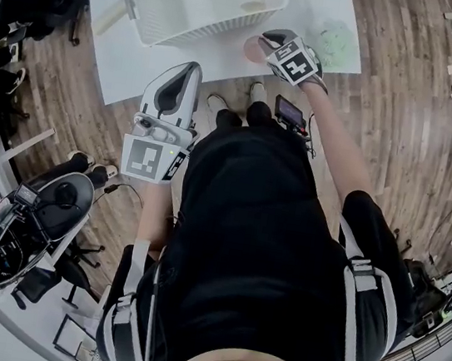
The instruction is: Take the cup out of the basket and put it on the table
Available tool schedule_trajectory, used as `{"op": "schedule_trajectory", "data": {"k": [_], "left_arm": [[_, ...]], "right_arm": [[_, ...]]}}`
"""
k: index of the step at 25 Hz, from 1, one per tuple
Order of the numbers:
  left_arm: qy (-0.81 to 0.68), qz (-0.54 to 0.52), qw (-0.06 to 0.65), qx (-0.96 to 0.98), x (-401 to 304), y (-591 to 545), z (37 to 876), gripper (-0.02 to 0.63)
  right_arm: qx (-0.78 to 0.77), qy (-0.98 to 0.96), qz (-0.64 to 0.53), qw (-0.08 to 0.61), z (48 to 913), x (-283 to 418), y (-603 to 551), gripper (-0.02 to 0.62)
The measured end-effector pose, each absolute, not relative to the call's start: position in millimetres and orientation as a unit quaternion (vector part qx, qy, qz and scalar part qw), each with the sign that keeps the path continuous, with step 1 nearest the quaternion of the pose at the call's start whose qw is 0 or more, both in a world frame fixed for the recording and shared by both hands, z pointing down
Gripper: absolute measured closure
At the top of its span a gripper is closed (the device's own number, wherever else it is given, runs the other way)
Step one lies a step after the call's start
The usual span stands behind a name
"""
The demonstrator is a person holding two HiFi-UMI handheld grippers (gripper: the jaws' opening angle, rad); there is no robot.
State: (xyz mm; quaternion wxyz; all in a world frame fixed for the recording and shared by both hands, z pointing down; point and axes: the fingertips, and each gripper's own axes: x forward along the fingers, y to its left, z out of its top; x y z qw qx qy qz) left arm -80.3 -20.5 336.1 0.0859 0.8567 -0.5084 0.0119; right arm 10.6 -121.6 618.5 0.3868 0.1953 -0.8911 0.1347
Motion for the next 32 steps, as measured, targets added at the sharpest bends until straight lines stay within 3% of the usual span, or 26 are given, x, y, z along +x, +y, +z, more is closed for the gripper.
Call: {"op": "schedule_trajectory", "data": {"k": [6,17,23,32], "left_arm": [[-0.508,0.010,0.085,0.857,-77.9,-20.4,334.9,0.586],[-0.506,0.009,0.085,0.858,-75.6,-17.9,337.3,0.586],[-0.502,0.003,0.084,0.861,-74.4,-19.4,335.9,0.586],[-0.496,-0.001,0.082,0.864,-75.3,-22.7,336.7,0.586]], "right_arm": [[0.193,-0.896,0.138,0.376,612.2,10.6,-121.4,0.512],[0.205,-0.907,0.128,0.345,584.9,15.3,-121.3,0.512],[0.187,-0.935,0.114,0.278,532.0,11.5,-104.7,0.513],[0.161,-0.978,0.076,0.111,412.4,5.5,-71.9,0.514]]}}
